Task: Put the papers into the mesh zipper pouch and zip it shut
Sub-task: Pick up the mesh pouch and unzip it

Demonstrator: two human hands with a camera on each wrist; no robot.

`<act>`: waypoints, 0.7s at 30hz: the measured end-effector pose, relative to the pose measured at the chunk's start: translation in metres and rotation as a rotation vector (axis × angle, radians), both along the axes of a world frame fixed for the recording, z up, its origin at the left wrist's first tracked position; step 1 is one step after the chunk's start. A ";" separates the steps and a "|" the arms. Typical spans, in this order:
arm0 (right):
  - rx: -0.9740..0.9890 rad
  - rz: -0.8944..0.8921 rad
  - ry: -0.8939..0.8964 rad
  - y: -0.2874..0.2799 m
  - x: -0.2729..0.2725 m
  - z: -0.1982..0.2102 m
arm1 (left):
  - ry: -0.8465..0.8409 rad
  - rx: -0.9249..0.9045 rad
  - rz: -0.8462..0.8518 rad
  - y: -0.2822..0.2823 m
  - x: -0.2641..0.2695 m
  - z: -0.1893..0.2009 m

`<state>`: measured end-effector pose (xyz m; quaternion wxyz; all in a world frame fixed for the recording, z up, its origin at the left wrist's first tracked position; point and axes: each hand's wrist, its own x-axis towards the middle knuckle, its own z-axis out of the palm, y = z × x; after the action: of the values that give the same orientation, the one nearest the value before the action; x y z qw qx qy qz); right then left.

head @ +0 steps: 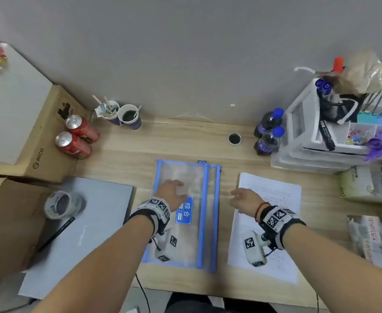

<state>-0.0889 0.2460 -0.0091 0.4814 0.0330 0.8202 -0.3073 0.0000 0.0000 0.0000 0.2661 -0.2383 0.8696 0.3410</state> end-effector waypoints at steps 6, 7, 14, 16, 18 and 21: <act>-0.037 -0.189 -0.086 -0.049 -0.002 -0.010 | -0.067 0.000 -0.147 -0.005 -0.018 -0.028; -0.057 -0.200 -0.085 -0.053 -0.001 -0.010 | -0.068 -0.014 -0.161 -0.005 -0.016 -0.030; -0.035 -0.060 0.082 -0.064 0.000 -0.013 | -0.066 0.020 -0.166 -0.009 -0.024 -0.028; -0.077 0.006 0.135 -0.069 -0.001 0.000 | 0.015 0.009 -0.089 -0.012 -0.030 -0.016; -0.187 0.022 0.110 -0.071 -0.004 0.017 | 0.183 -0.037 -0.017 -0.015 -0.038 0.003; -0.361 0.133 0.104 -0.068 -0.010 0.054 | 0.420 -0.084 0.031 -0.016 -0.050 0.040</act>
<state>-0.0987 0.1785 0.0453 0.4557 -0.1239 0.7759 -0.4183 -0.0500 -0.0163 0.0404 0.0636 -0.1862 0.9156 0.3507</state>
